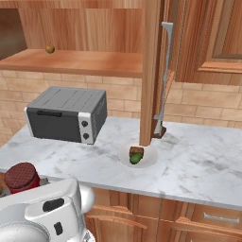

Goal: Pick the avocado and bread from the counter and place them on the plate. Then pick the jam from the cabinet and place it next to the plate. Lastly close the cabinet door.

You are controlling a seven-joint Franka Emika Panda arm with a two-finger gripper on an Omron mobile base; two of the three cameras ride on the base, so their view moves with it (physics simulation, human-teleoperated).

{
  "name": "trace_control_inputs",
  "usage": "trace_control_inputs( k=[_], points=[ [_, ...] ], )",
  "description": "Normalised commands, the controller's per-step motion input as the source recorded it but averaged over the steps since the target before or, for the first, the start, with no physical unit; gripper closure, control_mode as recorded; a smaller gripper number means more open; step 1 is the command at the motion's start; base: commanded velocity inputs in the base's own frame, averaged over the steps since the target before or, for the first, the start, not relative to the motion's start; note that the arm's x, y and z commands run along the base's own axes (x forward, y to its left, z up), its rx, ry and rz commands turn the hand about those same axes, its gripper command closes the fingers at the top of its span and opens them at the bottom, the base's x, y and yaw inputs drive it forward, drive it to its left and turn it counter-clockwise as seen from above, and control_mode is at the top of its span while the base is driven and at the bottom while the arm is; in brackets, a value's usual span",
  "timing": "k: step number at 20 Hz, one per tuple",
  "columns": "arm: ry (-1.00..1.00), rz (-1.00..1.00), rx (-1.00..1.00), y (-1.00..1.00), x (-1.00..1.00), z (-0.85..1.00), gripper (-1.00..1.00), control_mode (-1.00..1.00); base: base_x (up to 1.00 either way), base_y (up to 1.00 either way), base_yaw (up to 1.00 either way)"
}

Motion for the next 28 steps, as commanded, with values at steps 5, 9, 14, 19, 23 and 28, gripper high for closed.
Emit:
trace_control_inputs(
  k=[5,9,14,19,23,28],
  points=[
    [-0.01,0.07,0.00,-0.11,0.05,-0.04,1.00,-1.00,0.00,0.00,0.00],
    [0.00,0.01,0.00,-0.09,0.09,-0.06,1.00,-1.00,0.00,0.00,0.00],
    [0.00,0.00,0.00,-0.04,0.17,-0.08,1.00,-1.00,0.00,0.00,0.00],
    [0.00,0.00,0.00,-0.09,0.19,-0.10,1.00,-1.00,0.00,0.00,0.00],
    [0.00,0.00,0.00,-0.08,0.16,-0.09,1.00,-1.00,0.00,0.00,0.00],
    [0.00,0.00,0.00,-0.08,0.18,-0.10,1.00,-1.00,0.00,0.00,0.00]
  ],
)
